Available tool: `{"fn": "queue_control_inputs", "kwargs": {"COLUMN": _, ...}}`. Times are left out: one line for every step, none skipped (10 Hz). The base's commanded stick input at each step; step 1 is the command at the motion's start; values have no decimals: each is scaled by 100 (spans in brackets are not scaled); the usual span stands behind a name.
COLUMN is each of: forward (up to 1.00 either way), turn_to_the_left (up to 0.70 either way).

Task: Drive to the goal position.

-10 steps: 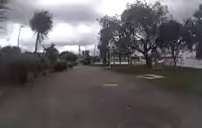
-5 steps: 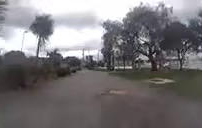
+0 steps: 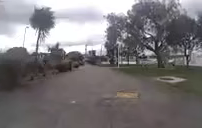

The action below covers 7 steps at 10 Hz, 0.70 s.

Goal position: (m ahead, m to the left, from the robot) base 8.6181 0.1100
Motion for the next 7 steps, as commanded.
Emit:
{"fn": "queue_control_inputs", "kwargs": {"forward": 100, "turn_to_the_left": 0}}
{"fn": "queue_control_inputs", "kwargs": {"forward": 100, "turn_to_the_left": 0}}
{"fn": "queue_control_inputs", "kwargs": {"forward": 100, "turn_to_the_left": 0}}
{"fn": "queue_control_inputs", "kwargs": {"forward": 100, "turn_to_the_left": 0}}
{"fn": "queue_control_inputs", "kwargs": {"forward": 100, "turn_to_the_left": 0}}
{"fn": "queue_control_inputs", "kwargs": {"forward": 100, "turn_to_the_left": 0}}
{"fn": "queue_control_inputs", "kwargs": {"forward": 100, "turn_to_the_left": 0}}
